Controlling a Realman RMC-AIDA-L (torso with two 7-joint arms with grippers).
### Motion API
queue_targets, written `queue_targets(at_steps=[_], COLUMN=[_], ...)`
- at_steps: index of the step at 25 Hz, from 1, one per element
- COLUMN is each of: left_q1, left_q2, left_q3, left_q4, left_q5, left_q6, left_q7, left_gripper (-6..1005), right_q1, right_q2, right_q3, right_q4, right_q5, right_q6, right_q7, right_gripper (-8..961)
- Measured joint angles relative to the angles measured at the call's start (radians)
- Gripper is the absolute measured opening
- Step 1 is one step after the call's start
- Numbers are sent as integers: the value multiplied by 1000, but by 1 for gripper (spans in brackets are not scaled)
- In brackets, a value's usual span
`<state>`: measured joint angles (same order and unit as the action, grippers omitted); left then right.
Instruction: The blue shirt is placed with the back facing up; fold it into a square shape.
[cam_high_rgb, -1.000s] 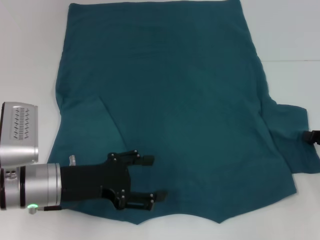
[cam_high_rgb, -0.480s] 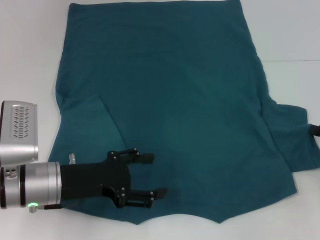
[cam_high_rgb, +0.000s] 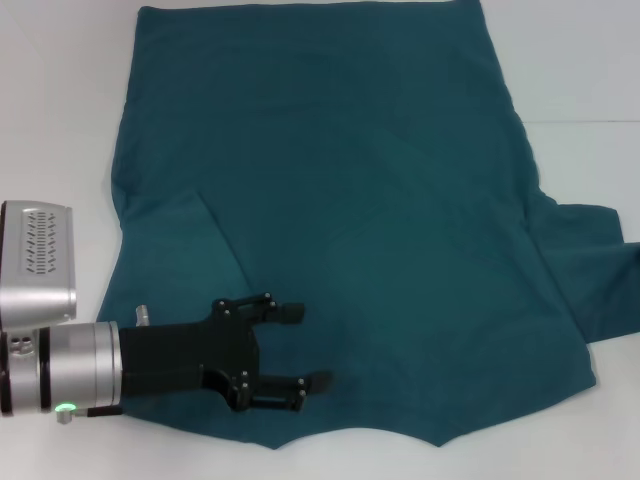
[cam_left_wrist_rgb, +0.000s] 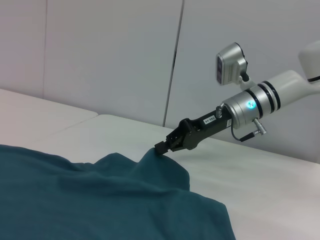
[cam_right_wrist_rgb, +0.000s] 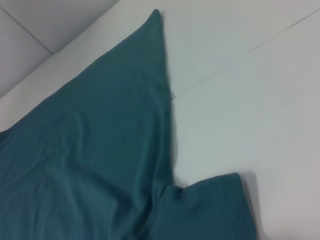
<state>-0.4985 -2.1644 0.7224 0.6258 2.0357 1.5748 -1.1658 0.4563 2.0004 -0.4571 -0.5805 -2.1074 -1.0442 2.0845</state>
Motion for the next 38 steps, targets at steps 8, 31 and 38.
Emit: queue_targets(at_steps=[8, 31, 38], left_q1=[-1, -8, -10], left_q2=[0, -2, -2], left_q3=[0, 0, 0], left_q4=[0, -7, -8], left_q5=[0, -2, -4], left_q6=[-1, -3, 1], left_q7=[0, -8, -17], left_gripper=[900, 901, 900], right_q1=[-1, 16, 21], right_q2=[0, -27, -35], right_q3=[0, 5, 9], right_q4=[1, -11, -12], right_q5=[-3, 3, 3], right_q6=[70, 137, 134], right_q7=[0, -14, -25], right_gripper=[-1, 0, -1])
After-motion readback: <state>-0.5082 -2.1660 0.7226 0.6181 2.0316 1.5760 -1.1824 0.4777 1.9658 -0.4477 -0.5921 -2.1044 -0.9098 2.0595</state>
